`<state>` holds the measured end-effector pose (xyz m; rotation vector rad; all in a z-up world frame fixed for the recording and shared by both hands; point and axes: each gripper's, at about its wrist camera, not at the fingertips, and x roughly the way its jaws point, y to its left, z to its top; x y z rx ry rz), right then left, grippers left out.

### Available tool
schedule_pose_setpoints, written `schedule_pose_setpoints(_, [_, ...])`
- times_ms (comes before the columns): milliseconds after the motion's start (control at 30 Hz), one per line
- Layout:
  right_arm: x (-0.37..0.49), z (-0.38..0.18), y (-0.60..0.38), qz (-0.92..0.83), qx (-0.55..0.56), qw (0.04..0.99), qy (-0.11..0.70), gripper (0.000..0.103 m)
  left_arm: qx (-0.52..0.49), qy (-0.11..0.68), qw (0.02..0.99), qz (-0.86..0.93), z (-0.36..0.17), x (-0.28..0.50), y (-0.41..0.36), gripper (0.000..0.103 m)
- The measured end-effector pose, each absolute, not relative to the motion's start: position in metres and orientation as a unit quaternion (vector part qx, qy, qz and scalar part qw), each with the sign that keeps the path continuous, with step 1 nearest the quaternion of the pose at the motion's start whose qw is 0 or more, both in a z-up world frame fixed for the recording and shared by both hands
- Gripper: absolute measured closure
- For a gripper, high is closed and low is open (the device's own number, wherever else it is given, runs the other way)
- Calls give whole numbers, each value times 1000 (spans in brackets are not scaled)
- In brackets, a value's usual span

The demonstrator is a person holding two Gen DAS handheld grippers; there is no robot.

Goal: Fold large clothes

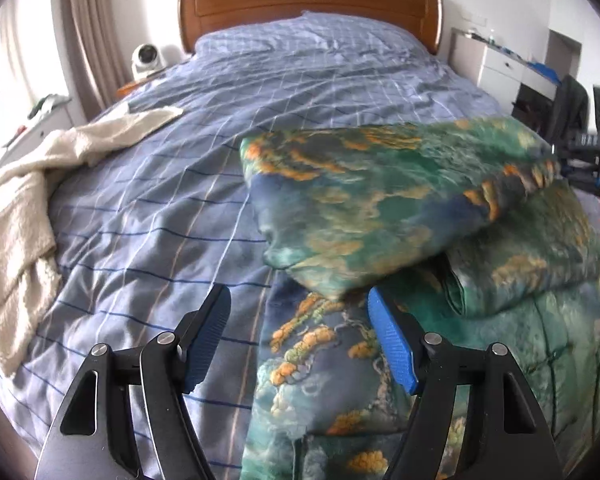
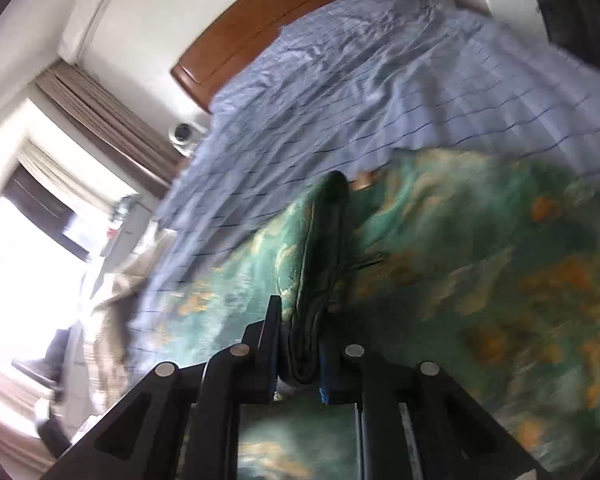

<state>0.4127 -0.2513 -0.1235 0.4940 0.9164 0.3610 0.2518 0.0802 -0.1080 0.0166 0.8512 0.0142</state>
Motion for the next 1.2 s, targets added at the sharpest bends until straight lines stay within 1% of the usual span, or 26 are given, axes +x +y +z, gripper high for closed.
schedule_pose_setpoints(33, [417, -134, -251, 159, 219, 851, 449, 88, 3, 417, 909, 7, -110, 256, 77, 30])
schedule_pose_setpoints(100, [430, -161, -245, 145, 198, 837, 489, 79, -8, 425, 905, 3, -111, 258, 79, 30])
schedule_pose_setpoints(133, [437, -178, -239, 139, 188, 826, 512, 77, -12, 430, 903, 1, -110, 258, 81, 30])
schedule_pose_setpoints(167, [438, -184, -237, 141, 183, 824, 517, 74, -14, 433, 901, -3, -109, 259, 82, 30])
schedule_pose_setpoints(233, [432, -180, -233, 149, 164, 835, 503, 60, -13, 429, 903, -7, -103, 262, 87, 30])
schedule_pose_setpoints(267, [429, -174, -232, 152, 155, 839, 498, 42, -11, 425, 905, -9, -98, 265, 88, 30])
schedule_pose_setpoints(300, [424, -166, -233, 147, 144, 847, 490, 37, -11, 421, 907, -11, -95, 270, 90, 30])
schedule_pose_setpoints(433, [400, -117, -227, 112, 47, 908, 401, 37, -31, 406, 913, -31, -83, 298, 89, 30])
schedule_pose_setpoints(467, [399, -106, -219, 126, 30, 915, 381, 37, -32, 409, 911, -42, -86, 307, 86, 30])
schedule_pose_setpoints(500, [402, -103, -213, 148, 27, 913, 379, 37, -32, 415, 908, -49, -90, 318, 83, 31])
schedule_pose_setpoints(533, [409, -103, -204, 184, 28, 903, 387, 37, -34, 421, 905, -51, -96, 328, 79, 38])
schedule_pose_setpoints(567, [413, -104, -197, 199, 29, 898, 392, 41, -37, 431, 900, -53, -105, 337, 76, 46])
schedule_pose_setpoints(600, [420, -113, -186, 218, 25, 889, 403, 49, -39, 441, 895, -52, -112, 343, 74, 50])
schedule_pose_setpoints(633, [425, -123, -181, 223, 19, 881, 417, 51, -43, 459, 886, -50, -128, 352, 73, 54])
schedule_pose_setpoints(667, [425, -136, -177, 223, 16, 871, 438, 52, -41, 469, 881, -45, -139, 356, 72, 54])
schedule_pose_setpoints(700, [430, -151, -176, 218, 17, 860, 462, 57, -40, 473, 879, -46, -147, 357, 71, 54])
schedule_pose_setpoints(733, [434, -169, -176, 212, 23, 848, 485, 58, -36, 477, 877, -51, -161, 357, 69, 54])
schedule_pose_setpoints(800, [436, -182, -178, 213, 38, 846, 487, 62, -31, 469, 881, -51, -170, 354, 68, 54])
schedule_pose_setpoints(867, [438, -185, -183, 211, 55, 846, 486, 63, -25, 465, 883, -48, -170, 353, 65, 54])
schedule_pose_setpoints(1000, [437, -189, -182, 211, 47, 846, 487, 63, -26, 471, 881, -40, -151, 355, 63, 54])
schedule_pose_setpoints(1067, [434, -190, -185, 210, 42, 850, 482, 63, -37, 458, 887, -47, -132, 358, 63, 49])
schedule_pose_setpoints(1200, [428, -194, -193, 212, 56, 854, 471, 63, -63, 445, 892, -53, -116, 393, 62, 49])
